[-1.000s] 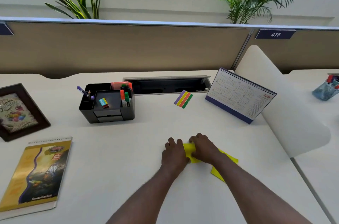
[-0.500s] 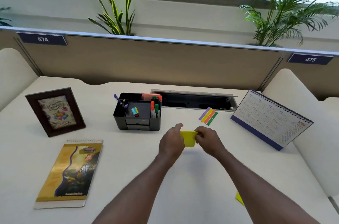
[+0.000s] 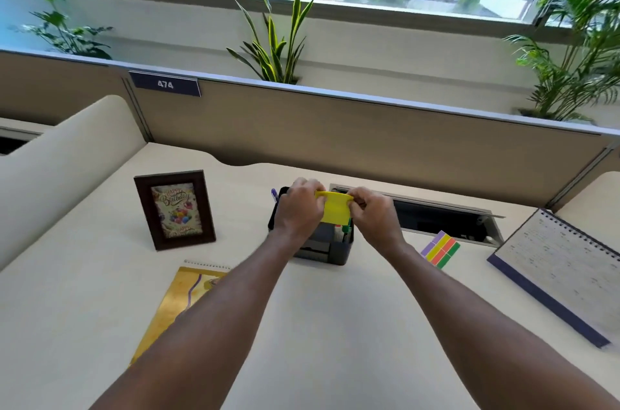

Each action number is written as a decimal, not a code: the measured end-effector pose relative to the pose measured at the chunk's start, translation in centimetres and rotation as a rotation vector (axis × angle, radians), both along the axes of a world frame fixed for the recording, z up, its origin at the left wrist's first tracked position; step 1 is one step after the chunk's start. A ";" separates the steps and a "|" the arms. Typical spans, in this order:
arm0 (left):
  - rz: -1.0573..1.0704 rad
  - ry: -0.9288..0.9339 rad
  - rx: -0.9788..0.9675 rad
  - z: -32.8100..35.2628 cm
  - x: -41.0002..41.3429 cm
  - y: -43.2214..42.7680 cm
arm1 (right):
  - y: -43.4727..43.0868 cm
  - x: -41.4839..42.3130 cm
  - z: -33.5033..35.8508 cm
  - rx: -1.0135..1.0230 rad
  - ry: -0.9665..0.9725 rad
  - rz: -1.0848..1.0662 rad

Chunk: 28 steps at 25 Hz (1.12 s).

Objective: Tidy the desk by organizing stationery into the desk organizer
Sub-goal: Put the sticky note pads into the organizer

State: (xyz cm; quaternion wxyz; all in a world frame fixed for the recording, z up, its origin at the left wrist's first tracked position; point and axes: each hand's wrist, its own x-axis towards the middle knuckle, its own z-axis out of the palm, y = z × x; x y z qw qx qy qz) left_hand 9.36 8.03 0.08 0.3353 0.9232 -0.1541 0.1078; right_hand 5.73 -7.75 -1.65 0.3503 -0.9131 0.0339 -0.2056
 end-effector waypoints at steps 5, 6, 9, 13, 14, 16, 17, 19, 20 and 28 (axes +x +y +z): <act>0.056 -0.017 0.001 1.5 6.1 2.6 | 2.9 6.2 2.1 -0.026 0.022 0.005; 0.065 -0.010 0.007 1.4 7.2 2.9 | 3.2 7.4 2.1 -0.049 0.028 -0.001; 0.077 0.020 0.043 0.3 9.6 3.2 | 3.4 10.0 1.4 -0.129 0.090 -0.033; 0.090 0.072 0.160 -2.1 11.9 3.2 | 3.2 12.2 -0.7 -0.185 0.203 -0.027; 0.094 0.082 0.192 -2.6 12.3 3.2 | 3.2 12.5 -1.1 -0.196 0.220 -0.018; 0.094 0.101 0.235 -3.5 12.8 3.3 | 3.3 12.9 -2.0 -0.214 0.249 0.002; 0.090 0.110 0.253 -3.7 13.0 3.3 | 3.3 13.0 -2.4 -0.225 0.265 0.008; 0.085 0.134 0.283 -4.3 13.3 3.3 | 3.4 13.2 -3.1 -0.254 0.292 0.007; 0.085 0.146 0.293 -4.5 13.3 3.2 | 3.4 13.2 -3.3 -0.273 0.301 0.007; 0.126 0.103 0.291 -5.1 13.6 3.4 | 4.2 14.1 -3.7 -0.250 0.252 0.008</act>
